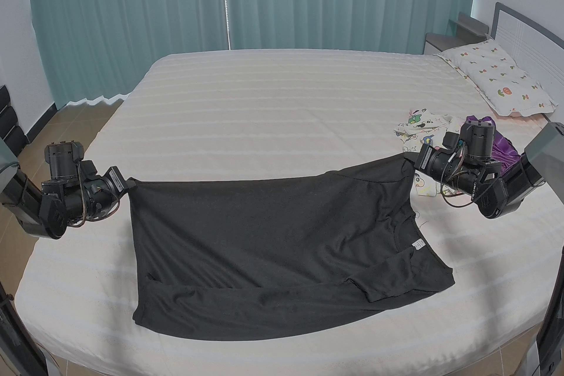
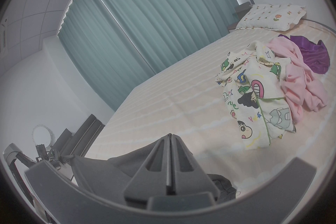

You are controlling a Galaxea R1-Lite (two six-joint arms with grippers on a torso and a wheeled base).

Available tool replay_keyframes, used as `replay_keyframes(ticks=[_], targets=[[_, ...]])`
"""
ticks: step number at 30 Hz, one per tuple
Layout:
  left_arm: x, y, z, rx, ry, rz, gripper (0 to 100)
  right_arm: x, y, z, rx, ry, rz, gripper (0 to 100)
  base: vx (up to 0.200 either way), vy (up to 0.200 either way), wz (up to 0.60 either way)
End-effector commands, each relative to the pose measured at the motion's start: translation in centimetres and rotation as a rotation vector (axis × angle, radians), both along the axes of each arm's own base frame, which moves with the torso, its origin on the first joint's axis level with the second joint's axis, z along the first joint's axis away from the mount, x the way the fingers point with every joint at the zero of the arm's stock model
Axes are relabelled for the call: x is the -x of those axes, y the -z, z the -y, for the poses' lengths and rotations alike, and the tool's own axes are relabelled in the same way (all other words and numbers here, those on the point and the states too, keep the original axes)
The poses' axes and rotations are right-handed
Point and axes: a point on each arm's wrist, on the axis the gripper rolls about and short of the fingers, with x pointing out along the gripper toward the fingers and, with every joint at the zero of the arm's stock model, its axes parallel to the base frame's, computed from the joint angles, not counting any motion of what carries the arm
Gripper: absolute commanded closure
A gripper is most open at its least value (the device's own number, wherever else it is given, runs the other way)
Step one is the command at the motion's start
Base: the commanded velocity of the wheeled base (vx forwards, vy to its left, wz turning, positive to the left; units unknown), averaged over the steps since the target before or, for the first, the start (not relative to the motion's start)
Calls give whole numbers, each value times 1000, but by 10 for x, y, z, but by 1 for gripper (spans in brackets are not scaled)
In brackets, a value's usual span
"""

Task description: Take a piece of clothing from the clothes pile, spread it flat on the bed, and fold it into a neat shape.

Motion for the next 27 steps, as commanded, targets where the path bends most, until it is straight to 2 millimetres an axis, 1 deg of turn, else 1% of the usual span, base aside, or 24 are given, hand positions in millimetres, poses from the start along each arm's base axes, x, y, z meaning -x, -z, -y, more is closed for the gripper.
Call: replay_keyframes(ticks=[1,5,8,9,13,15,19,22,23,24,25,26,27], targets=[[-13,13,5,4,18,-21,100,-10,13,1,2,5,-17,100,0,0,0],[-13,9,4,1,15,1,100,-11,8,7,-1,19,-2,100,0,0,0],[-11,11,4,1,14,1,100,-8,12,7,-1,19,-21,100,0,0,0],[-8,14,4,2,14,-11,100,-3,13,7,-3,17,-30,100,0,0,0],[2,16,4,1,16,-31,100,11,10,9,-4,10,-47,100,0,0,0],[4,16,4,2,17,-33,100,14,9,9,-3,10,-51,100,0,0,0],[14,9,0,-1,2,-25,100,36,2,11,-2,0,-66,100,0,0,0],[22,8,-5,-8,-6,-27,100,48,6,13,2,-17,-96,100,0,0,0],[27,9,-8,-14,-9,-37,100,54,10,15,5,-19,-117,100,0,0,0],[28,10,-8,-16,-8,-39,100,55,12,15,5,-20,-127,100,0,0,0],[35,15,-8,-30,-3,-60,100,60,19,16,15,-20,-151,100,0,0,0],[37,17,-8,-34,-1,-67,100,62,21,16,18,-21,-157,100,0,0,0],[44,24,-9,-50,5,-92,100,66,27,17,32,-24,-182,100,0,0,0]])
